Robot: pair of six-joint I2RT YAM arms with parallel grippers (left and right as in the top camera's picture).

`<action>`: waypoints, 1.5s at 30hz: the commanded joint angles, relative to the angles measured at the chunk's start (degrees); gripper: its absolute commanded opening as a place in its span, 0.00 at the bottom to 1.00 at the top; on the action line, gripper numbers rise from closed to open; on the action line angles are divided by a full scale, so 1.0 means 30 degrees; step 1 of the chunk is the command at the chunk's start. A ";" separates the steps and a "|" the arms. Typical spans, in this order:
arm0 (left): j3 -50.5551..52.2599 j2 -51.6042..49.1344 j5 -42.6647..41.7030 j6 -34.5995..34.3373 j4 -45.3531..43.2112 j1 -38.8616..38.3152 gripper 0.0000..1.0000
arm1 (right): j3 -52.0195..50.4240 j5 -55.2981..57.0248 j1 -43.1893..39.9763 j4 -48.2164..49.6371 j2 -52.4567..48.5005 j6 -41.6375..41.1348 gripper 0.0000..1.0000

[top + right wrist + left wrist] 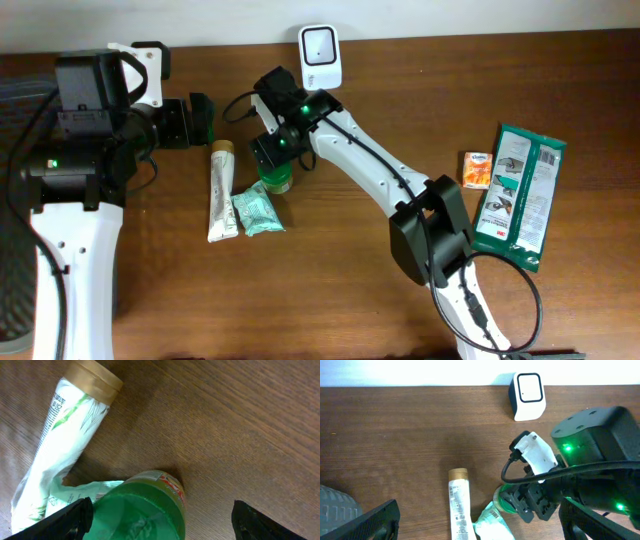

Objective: Scan the item barcode
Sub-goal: 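Move the right gripper left and grasp the green-capped jar by its lid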

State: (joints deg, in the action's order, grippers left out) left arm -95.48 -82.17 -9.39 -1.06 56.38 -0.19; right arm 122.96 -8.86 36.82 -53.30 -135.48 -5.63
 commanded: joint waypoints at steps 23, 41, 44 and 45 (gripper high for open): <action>-0.0262 0.0182 0.0073 0.0233 -0.0015 0.0124 0.99 | 0.1770 0.1188 0.0058 -0.0510 -0.0321 -0.1297 0.86; -0.0262 0.0182 0.0073 0.0233 -0.0015 0.0124 0.99 | 0.0539 0.0605 0.0641 -0.0102 -0.0328 -0.0743 0.87; -0.0262 0.0182 0.0073 0.0233 -0.0015 0.0124 0.99 | 0.0444 0.0619 0.0750 -0.0087 -0.0328 -0.0270 0.87; -0.0262 0.0182 0.0073 0.0233 -0.0022 0.0124 0.99 | 0.0321 0.0612 0.0743 -0.0080 -0.0328 -0.0270 0.87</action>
State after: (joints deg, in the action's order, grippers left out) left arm -95.48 -82.17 -9.39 -1.06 56.38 -0.19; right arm 124.90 -6.70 38.61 -53.74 -136.05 -7.86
